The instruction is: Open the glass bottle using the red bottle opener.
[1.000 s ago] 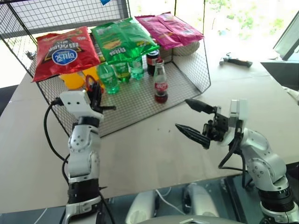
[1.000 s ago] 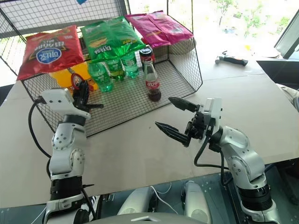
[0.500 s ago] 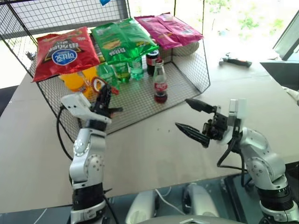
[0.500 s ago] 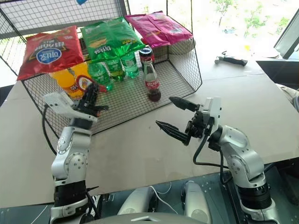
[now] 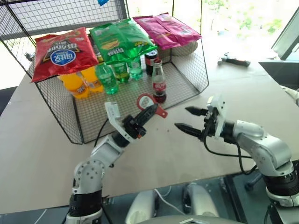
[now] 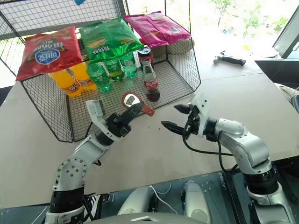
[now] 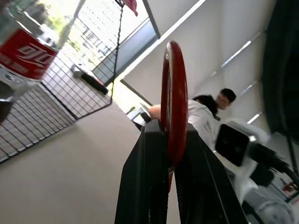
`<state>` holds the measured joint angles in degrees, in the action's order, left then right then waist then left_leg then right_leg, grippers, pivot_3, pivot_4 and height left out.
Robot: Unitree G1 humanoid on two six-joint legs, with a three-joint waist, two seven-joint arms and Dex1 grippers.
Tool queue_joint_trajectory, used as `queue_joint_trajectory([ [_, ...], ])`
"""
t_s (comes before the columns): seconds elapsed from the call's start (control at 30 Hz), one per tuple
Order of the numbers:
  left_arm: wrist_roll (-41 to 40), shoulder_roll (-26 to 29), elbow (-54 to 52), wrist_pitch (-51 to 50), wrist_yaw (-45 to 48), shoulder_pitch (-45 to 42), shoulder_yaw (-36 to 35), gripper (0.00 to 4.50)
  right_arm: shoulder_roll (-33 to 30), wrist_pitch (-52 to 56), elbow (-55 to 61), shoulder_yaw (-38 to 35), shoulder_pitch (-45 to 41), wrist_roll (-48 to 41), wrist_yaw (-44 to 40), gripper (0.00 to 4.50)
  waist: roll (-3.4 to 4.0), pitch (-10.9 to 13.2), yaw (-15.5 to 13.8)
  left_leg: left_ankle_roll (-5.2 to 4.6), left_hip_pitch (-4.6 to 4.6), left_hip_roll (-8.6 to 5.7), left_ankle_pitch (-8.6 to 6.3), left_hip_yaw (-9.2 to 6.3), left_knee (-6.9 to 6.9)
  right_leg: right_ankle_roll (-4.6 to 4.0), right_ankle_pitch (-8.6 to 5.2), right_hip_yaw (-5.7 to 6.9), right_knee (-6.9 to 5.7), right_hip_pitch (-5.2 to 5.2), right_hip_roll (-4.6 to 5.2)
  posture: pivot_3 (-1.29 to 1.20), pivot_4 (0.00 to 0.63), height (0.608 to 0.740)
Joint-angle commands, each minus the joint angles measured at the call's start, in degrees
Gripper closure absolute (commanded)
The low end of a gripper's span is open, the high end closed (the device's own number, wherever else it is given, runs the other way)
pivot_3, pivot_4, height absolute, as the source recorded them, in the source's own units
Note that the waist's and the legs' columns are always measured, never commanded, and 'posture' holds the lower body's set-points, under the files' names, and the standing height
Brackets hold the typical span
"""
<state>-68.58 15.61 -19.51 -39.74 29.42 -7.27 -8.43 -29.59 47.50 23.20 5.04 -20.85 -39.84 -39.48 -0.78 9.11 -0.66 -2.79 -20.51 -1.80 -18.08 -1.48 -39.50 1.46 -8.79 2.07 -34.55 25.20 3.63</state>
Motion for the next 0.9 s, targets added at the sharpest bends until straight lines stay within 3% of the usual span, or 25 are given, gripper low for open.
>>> queue_joint_trajectory([
  [0.03,-2.7,1.8,0.5,-3.2,3.6,-1.9,0.7,4.47,-1.0,7.8,0.8,-2.1,-3.9,-8.4,-2.7,0.00,0.00,0.0,0.0,-0.01,0.00,0.00,0.00,0.01,0.00,0.00,0.00,-0.01,0.00,0.00,0.00,0.00,0.150,0.735],
  [0.2,-2.4,3.3,2.5,-6.5,6.9,-3.5,2.0,4.47,-1.9,17.7,-0.6,-2.5,-8.4,-16.4,-3.7,0.00,0.00,0.0,-0.1,-0.04,-0.04,-0.01,-0.02,-0.01,0.00,0.03,0.01,0.02,0.06,0.00,0.00,0.00,0.150,0.735],
  [0.5,-1.0,1.8,3.5,-7.1,8.3,-4.8,3.4,4.47,2.0,25.9,-1.9,-1.9,-11.9,-21.0,0.6,0.00,0.00,0.0,0.0,-0.01,-0.10,-0.01,-0.01,-0.02,0.00,0.06,0.04,0.02,0.10,0.03,0.03,0.00,0.150,0.735],
  [0.63,-0.5,2.1,3.9,-7.7,9.5,-4.3,3.9,4.50,3.9,27.7,-3.0,-2.6,-13.2,-22.4,2.2,1.33,0.00,0.0,-0.1,-0.01,-0.09,-0.01,-0.01,-0.01,0.00,0.05,0.03,0.00,0.09,0.02,0.04,0.00,0.150,0.735],
  [0.67,-0.4,2.2,4.0,-7.8,10.0,-4.0,4.0,4.50,4.4,28.0,-3.4,-2.7,-13.6,-22.7,2.7,1.98,0.00,0.0,-0.1,-0.01,-0.10,-0.02,-0.01,-0.01,0.00,0.05,0.03,0.01,0.10,0.03,0.04,0.00,0.150,0.735],
  [0.83,0.8,2.1,4.5,-7.6,11.2,-3.8,4.2,4.50,4.7,29.4,-4.0,-2.8,-14.5,-23.3,3.0,4.25,0.00,0.0,-0.1,-0.01,-0.11,-0.02,-0.01,-0.02,0.00,0.05,0.03,0.02,0.10,0.04,0.03,0.00,0.150,0.735],
  [0.9,0.9,2.1,4.6,-7.6,11.6,-3.7,4.2,4.50,4.6,29.7,-4.0,-2.8,-14.6,-23.6,3.1,4.46,0.01,0.0,0.0,-0.01,-0.12,-0.02,-0.01,-0.01,0.01,0.06,0.03,0.02,0.11,0.05,0.03,0.00,0.150,0.735],
])
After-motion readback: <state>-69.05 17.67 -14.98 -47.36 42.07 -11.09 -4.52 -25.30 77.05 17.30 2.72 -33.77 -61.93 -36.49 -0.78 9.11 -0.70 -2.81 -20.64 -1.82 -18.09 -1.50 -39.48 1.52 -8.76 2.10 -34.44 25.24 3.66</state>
